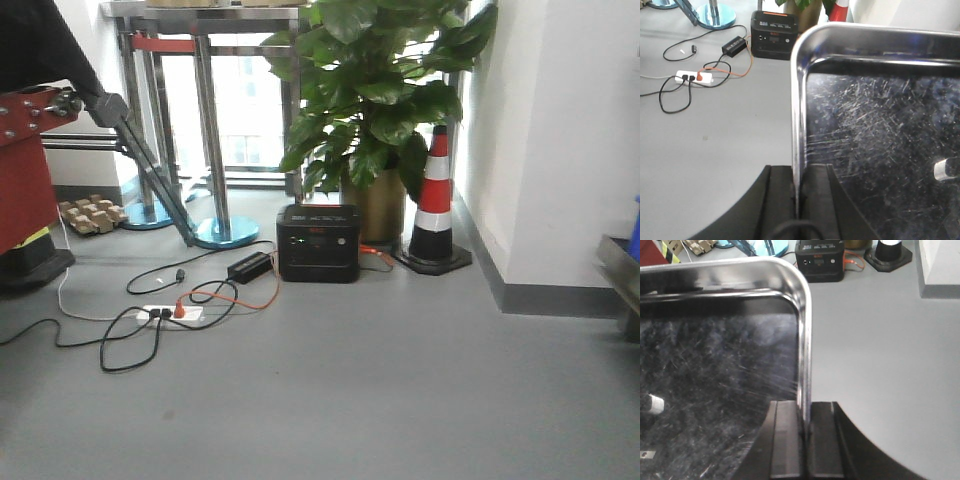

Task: Stack silver trays without gaps
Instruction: 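Keep the tray gripped while the base drives past the plant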

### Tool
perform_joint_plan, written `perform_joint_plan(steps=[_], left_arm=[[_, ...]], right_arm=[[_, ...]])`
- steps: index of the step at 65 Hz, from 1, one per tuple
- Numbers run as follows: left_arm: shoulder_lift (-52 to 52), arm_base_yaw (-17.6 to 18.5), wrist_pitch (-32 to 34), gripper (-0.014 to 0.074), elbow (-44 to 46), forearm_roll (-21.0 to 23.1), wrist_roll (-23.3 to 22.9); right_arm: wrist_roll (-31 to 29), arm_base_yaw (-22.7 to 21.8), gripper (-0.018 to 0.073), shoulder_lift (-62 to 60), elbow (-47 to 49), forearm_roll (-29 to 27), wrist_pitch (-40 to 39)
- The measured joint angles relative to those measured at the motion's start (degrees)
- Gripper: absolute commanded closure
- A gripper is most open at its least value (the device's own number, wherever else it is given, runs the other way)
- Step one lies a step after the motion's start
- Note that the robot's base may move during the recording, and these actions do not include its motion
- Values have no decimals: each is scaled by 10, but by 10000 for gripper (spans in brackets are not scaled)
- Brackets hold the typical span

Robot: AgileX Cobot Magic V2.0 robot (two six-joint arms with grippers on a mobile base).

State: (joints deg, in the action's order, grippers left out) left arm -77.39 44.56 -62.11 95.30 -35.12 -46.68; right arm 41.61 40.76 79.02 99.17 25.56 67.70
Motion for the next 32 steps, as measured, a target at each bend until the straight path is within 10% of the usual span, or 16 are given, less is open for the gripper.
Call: perform_joint_plan(steps=[32], left_arm=[[0,0,2,613,0,0,0]], right_arm=[[0,0,637,0,0,1,0]])
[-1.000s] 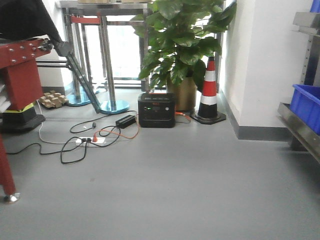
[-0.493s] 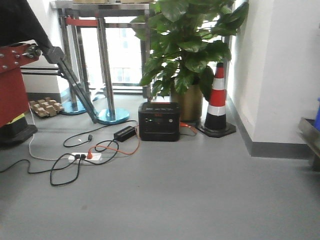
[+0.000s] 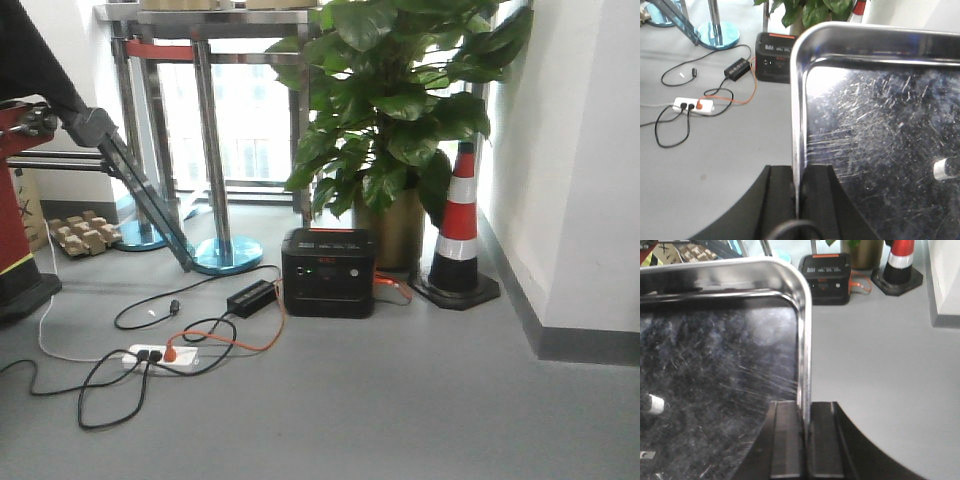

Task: Stack silver trays without gaps
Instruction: 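Keep the tray gripped while the base drives past the plant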

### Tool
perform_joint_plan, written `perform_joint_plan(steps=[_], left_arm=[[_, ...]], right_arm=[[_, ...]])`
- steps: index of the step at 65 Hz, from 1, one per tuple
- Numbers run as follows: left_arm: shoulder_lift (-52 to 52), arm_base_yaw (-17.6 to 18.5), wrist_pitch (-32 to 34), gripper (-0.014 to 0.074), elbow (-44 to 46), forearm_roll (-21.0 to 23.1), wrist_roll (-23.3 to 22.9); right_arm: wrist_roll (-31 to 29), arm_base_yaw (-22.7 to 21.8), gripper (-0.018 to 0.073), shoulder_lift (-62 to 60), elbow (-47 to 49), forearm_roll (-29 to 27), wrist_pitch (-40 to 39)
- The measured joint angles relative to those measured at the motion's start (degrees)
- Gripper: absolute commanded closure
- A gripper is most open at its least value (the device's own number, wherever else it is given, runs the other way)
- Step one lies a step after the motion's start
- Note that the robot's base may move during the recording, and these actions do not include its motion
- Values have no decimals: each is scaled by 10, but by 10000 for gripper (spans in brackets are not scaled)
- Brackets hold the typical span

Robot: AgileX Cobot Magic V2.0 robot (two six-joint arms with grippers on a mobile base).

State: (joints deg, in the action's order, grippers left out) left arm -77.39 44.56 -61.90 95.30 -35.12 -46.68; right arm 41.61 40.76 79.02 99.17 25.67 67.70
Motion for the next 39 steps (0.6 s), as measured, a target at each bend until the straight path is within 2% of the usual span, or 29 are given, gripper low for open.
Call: perform_joint_plan(steps=[39], left_arm=[[0,0,3,613,0,-17,0]], right_arm=[[0,0,637,0,0,0,-5]])
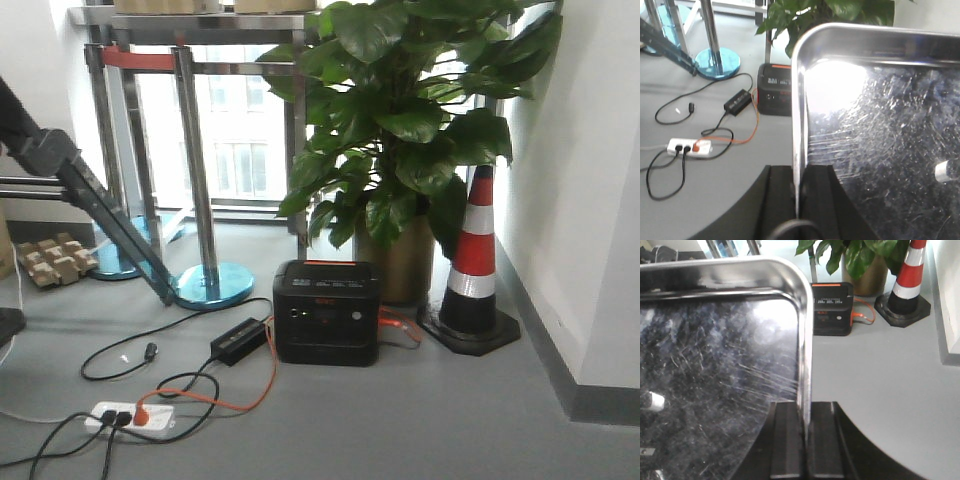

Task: Stack silver trays without gaps
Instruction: 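Keep the tray gripped while the base drives past the plant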

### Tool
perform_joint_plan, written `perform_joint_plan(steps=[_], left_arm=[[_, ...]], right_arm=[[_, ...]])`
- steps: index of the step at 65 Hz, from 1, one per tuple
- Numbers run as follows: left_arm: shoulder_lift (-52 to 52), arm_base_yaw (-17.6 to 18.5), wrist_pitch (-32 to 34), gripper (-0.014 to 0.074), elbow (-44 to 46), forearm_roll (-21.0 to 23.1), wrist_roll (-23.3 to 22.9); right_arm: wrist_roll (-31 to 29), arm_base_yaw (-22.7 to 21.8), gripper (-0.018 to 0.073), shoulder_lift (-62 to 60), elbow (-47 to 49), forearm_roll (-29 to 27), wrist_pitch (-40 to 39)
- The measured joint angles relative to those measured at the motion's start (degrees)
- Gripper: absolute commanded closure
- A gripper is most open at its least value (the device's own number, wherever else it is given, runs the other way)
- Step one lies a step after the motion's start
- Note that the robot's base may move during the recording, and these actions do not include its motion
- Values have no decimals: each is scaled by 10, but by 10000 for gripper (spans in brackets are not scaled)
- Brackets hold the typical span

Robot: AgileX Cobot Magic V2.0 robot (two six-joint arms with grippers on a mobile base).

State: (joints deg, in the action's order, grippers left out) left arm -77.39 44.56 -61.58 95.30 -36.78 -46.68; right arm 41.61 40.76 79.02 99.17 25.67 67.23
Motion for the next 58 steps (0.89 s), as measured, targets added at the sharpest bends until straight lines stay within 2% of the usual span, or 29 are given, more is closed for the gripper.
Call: perform_joint_plan(steps=[21,58], left_arm=[[0,0,6,613,0,-27,0],[0,0,6,613,0,-32,0]], right_arm=[[1,0,637,0,0,-3,-9],[2,0,637,1,0,-5,-13]])
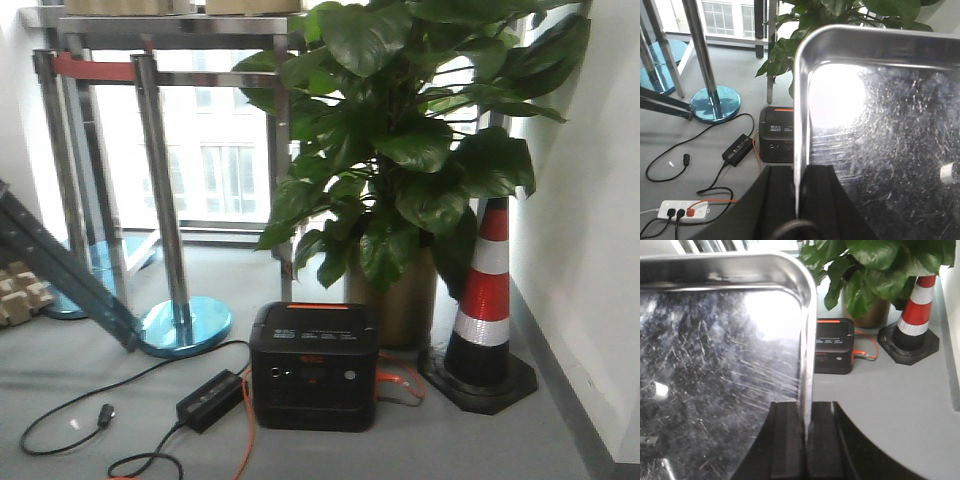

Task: Stack silver trays without gaps
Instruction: 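Keep the tray gripped while the base drives past the plant, then keep the tray gripped while the base approaches the second shelf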

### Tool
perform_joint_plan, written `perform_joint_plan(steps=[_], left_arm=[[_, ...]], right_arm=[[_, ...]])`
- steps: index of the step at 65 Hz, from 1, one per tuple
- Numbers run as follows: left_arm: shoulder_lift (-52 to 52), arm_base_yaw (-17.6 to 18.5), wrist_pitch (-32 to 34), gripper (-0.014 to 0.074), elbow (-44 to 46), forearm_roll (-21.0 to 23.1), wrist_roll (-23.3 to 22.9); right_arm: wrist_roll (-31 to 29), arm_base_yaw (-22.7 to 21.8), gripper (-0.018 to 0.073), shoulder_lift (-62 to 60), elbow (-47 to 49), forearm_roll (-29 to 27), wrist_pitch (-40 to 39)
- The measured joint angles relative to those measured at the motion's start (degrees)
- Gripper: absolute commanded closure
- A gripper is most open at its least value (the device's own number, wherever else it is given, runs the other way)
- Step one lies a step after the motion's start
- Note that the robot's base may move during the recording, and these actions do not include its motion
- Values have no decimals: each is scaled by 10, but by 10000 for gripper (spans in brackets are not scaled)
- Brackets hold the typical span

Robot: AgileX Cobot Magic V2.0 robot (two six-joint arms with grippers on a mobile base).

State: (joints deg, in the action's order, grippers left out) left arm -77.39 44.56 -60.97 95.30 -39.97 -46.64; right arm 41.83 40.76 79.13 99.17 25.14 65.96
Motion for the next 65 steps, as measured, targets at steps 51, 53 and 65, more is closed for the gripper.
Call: perform_joint_plan(steps=[51,53,65], left_arm=[[0,0,0,613,0,-1,1],[0,0,0,613,0,-1,1],[0,0,1,613,0,-1,1]], right_arm=[[0,0,637,0,0,-1,0],[0,0,637,0,0,-1,0],[0,0,637,0,0,-1,0]])
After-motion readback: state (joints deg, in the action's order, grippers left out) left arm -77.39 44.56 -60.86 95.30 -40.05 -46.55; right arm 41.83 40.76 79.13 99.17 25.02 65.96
